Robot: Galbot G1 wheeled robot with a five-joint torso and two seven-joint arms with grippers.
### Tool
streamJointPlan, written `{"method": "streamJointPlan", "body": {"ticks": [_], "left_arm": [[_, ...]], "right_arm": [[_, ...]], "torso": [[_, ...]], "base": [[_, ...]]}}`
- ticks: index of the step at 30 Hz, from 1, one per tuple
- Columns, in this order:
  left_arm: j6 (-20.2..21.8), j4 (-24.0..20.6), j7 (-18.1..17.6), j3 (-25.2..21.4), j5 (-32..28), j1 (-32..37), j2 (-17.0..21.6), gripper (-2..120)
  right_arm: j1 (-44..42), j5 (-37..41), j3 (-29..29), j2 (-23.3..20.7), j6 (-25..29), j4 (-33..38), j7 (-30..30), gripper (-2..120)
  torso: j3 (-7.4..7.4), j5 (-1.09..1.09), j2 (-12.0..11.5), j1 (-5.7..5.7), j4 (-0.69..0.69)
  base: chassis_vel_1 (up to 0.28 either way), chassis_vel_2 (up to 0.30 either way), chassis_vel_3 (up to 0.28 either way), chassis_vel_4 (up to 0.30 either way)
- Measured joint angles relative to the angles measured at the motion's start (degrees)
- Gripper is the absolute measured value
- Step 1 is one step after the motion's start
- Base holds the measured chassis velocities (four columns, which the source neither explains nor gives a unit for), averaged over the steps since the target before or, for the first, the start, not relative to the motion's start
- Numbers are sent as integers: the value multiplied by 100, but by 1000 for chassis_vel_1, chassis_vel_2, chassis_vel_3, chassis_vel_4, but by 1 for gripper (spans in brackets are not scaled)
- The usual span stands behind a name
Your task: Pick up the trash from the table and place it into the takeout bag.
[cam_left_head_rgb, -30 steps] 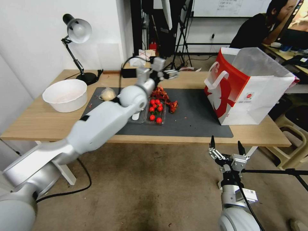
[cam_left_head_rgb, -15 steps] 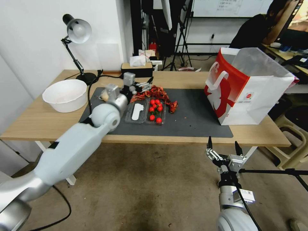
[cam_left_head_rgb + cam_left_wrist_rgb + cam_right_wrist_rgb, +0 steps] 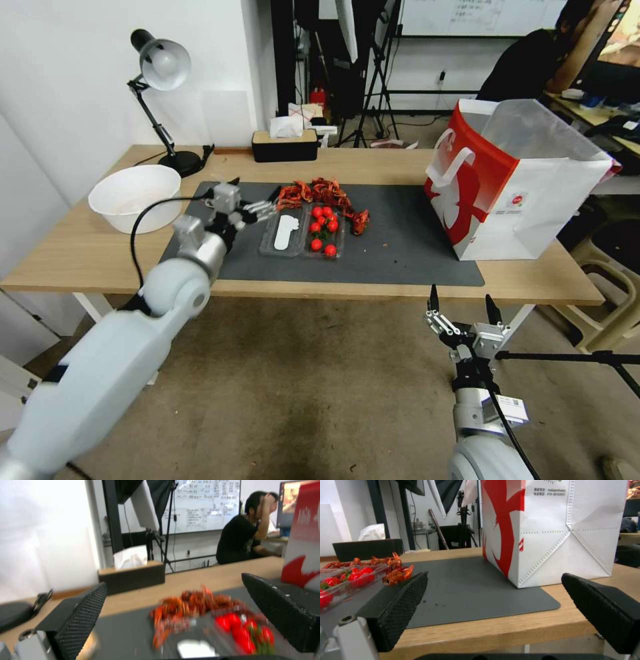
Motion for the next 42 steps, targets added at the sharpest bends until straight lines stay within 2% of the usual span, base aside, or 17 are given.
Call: {"method": "streamJointPlan", "body": {"ticks": [3, 5, 7, 10, 15, 24, 27, 37, 42], "left_arm": [[-51, -109, 0, -141, 113, 285, -38, 100], [-124, -283, 13, -407, 298, 789, -136, 100], [-139, -314, 16, -461, 331, 879, -157, 100], [-302, -457, 48, -892, 598, 1494, -276, 100], [-427, -573, 93, -1356, 727, 2039, -375, 100], [-642, -671, 187, -1928, 805, 2842, -600, 100], [-871, -585, 285, -2182, 948, 3203, -802, 100], [-1208, -396, 410, -2370, 1114, 3499, -1021, 100], [-1250, -338, 419, -2365, 1145, 3505, -1050, 100]], "right_arm": [[0, 0, -1, 3, 0, 13, 0, 100], [-5, -2, -5, 11, 0, 31, 0, 100], [-6, -2, -5, 13, 0, 34, 0, 100], [-13, -2, -6, 23, 5, 43, 3, 100], [-31, -2, -13, 46, 22, 45, 5, 100], [-52, -4, -16, 44, 34, 58, 13, 100], [-55, -4, -10, 28, 39, 59, 23, 100], [-39, -3, -14, 19, 50, 10, 29, 100], [-22, -1, -20, 22, 62, -38, 30, 100]], "torso": [[0, 0, 0, 0, 1], [0, 0, 0, 0, 0], [0, 0, 0, 0, 0], [0, 0, 0, 0, 0], [0, 1, 0, 0, 0], [0, 0, -1, 0, 0], [0, 0, -1, 0, 0], [0, 1, -1, 0, 0], [0, 1, -1, 0, 0]], "base": [[0, 0, 0, 0], [0, 0, 0, 0], [0, 0, 0, 0], [0, 0, 0, 0], [0, 0, 0, 0], [0, 0, 0, 0], [0, 0, 0, 0], [0, 0, 0, 0], [0, 0, 0, 0]]}}
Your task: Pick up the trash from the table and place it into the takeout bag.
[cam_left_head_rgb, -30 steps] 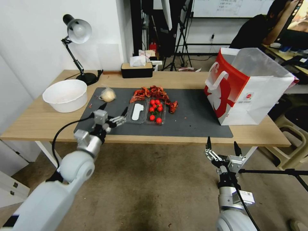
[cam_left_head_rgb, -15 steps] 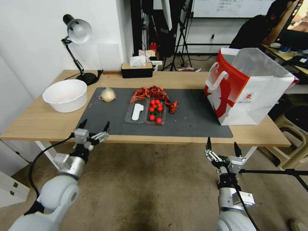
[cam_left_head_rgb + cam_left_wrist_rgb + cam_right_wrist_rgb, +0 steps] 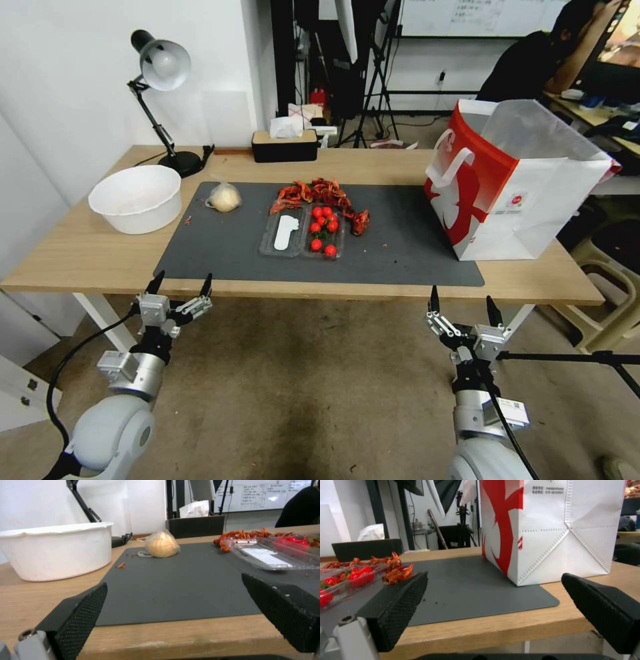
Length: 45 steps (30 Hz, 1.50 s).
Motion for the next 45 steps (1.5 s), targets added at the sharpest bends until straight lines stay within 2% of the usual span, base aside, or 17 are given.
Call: {"method": "streamJointPlan", "body": {"ticks": [9, 21, 24, 32, 40, 45], "left_arm": [[-9, 39, 6, 54, 2, -96, 12, 100], [328, 125, -42, 493, -66, -880, 154, 100], [447, 272, -50, 733, -211, -1316, 288, 100], [634, 550, -65, 1123, -479, -1933, 477, 100], [988, 1300, -72, 1617, -952, -2995, 748, 100], [1165, 1624, -70, 1837, -1267, -3513, 849, 100]], "right_arm": [[21, 6, -4, -1, 7, -30, 1, 100], [1, 5, -1, 28, 7, -34, 0, 100], [3, -3, 2, 41, 8, -38, -1, 100], [10, -16, 8, 51, -11, -34, -1, 100], [8, -24, 28, 45, -32, -23, -1, 100], [28, -25, 31, 36, -39, -45, 2, 100]], "torso": [[0, 0, 0, 1, 1], [0, 0, 0, 1, 0], [1, 0, 0, 1, 0], [1, 0, 0, 1, 1], [1, 0, 0, 2, 0], [1, 0, 0, 1, 0]], "base": [[0, 0, 0, 0], [0, 0, 0, 0], [0, 0, 0, 0], [0, 0, 0, 0], [0, 0, 0, 0], [0, 0, 0, 0]]}}
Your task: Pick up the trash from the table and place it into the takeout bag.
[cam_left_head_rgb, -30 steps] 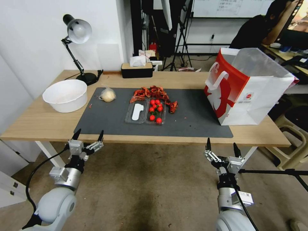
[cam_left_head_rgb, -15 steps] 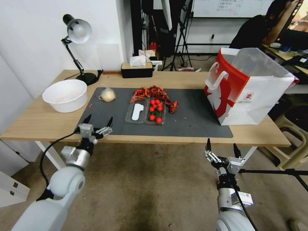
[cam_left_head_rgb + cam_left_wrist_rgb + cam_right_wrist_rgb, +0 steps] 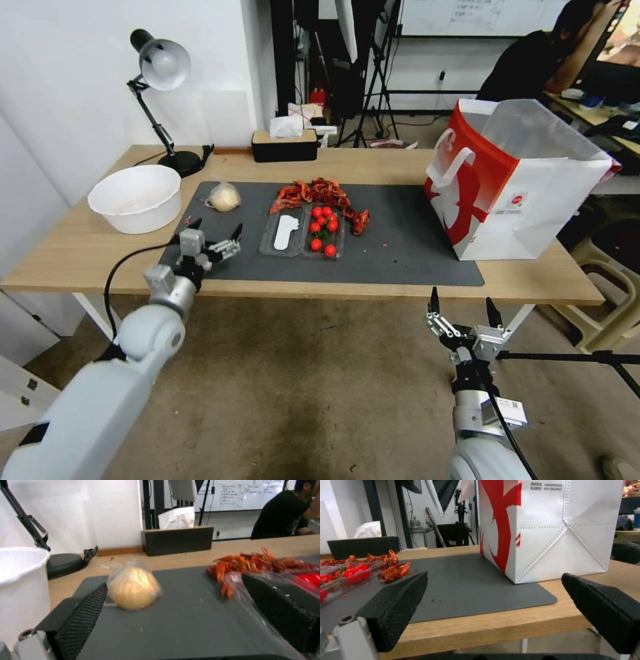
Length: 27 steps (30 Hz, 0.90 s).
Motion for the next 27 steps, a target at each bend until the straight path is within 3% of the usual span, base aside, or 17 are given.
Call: {"method": "streamJointPlan", "body": {"ticks": [11, 13, 27], "left_arm": [[291, 857, -25, 658, -432, -1159, 28, 100], [397, 1322, -14, 923, -566, -1578, -47, 100], [448, 2561, 44, 1525, -561, -2466, -267, 100]], "right_arm": [[49, 1, 7, -22, -18, -56, 11, 100], [50, 17, 48, -39, -19, -75, 29, 100], [84, 30, 67, -29, -19, -119, 48, 100]], "torso": [[0, 0, 0, 0, 0], [0, 0, 0, 0, 0], [0, 0, 0, 0, 0]], "base": [[0, 0, 0, 0], [0, 0, 0, 0], [0, 0, 0, 0]]}}
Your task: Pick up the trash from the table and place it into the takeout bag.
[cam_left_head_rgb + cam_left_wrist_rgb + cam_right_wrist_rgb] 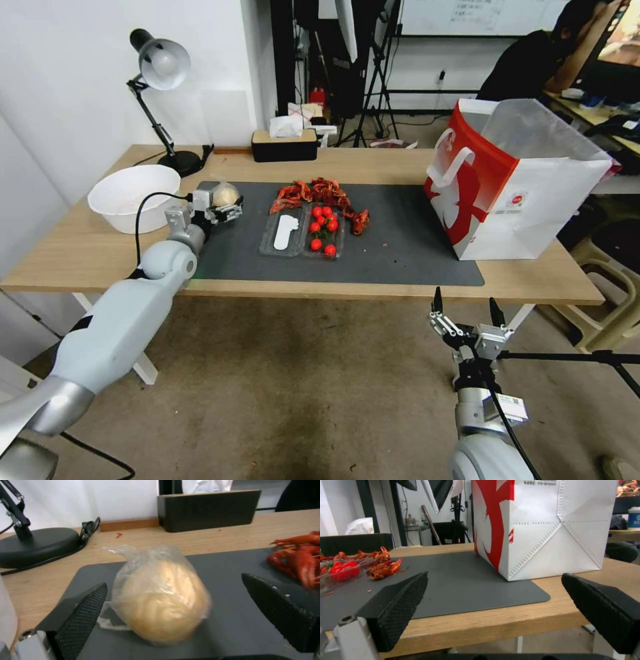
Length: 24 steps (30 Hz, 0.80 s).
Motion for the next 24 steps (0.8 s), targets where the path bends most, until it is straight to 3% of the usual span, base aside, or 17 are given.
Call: {"method": "streamJointPlan", "body": {"ticks": [14, 24], "left_arm": [[-29, 488, 67, 295, 113, -351, -96, 100], [-100, 605, 83, 382, 241, -395, -111, 69]], "right_arm": [[5, 5, 12, -13, 0, -16, 16, 100], [-5, 5, 13, -13, 3, -25, 25, 100]], "torso": [[0, 0, 0, -1, -1], [-1, 0, 0, -1, 0]], "base": [[0, 0, 0, 0], [0, 0, 0, 0]]}}
